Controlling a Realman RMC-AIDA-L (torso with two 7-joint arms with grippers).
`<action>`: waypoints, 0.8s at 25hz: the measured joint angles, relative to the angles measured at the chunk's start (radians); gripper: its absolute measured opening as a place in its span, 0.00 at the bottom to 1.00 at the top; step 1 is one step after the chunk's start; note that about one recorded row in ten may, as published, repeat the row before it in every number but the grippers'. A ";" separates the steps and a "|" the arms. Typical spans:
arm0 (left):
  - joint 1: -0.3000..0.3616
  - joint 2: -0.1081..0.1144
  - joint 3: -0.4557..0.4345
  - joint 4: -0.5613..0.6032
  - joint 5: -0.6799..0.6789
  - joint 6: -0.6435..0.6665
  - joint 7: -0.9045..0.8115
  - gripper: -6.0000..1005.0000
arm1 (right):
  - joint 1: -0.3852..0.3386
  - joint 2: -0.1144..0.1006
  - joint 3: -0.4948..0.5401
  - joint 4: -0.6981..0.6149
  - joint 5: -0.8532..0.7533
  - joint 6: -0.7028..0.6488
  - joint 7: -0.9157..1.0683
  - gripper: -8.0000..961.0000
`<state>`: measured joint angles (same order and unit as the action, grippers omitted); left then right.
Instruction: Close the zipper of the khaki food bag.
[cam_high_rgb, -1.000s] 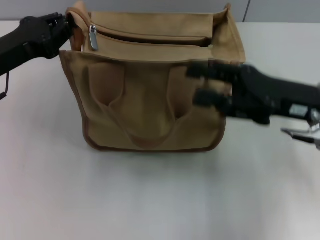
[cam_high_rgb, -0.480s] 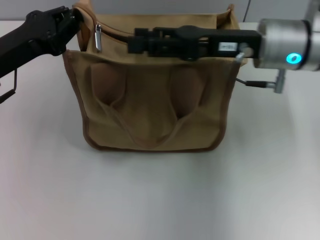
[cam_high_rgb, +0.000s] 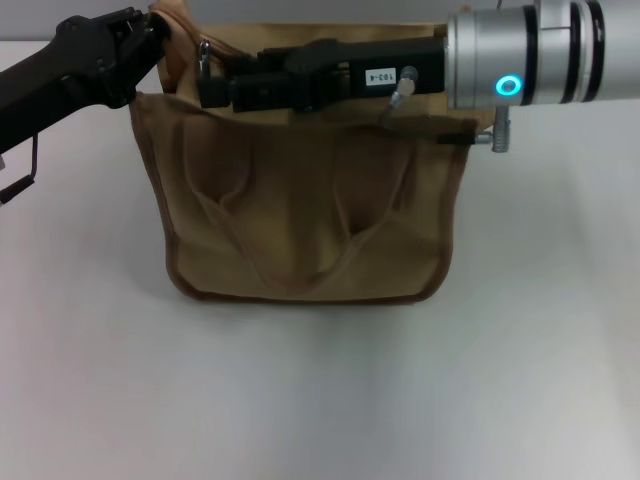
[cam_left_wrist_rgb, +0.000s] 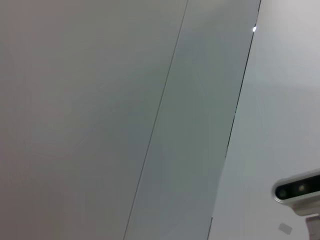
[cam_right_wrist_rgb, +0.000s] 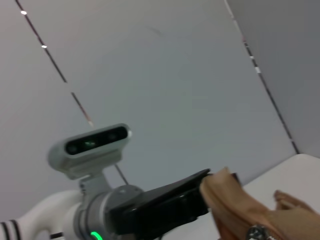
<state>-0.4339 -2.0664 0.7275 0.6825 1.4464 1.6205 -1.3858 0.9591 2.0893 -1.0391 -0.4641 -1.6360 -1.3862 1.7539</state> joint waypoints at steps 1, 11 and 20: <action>-0.001 0.000 0.001 0.000 0.000 0.000 0.000 0.03 | 0.003 0.001 -0.004 0.000 0.001 0.012 0.002 0.69; -0.011 -0.001 0.001 0.000 0.000 0.005 -0.006 0.03 | 0.017 0.002 -0.037 -0.003 0.004 0.084 0.026 0.65; -0.013 -0.001 -0.004 -0.007 -0.002 -0.012 -0.004 0.03 | 0.015 0.002 -0.079 -0.014 0.053 0.074 0.025 0.45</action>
<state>-0.4473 -2.0678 0.7230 0.6758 1.4445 1.6082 -1.3900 0.9739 2.0914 -1.1186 -0.4777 -1.5826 -1.3126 1.7789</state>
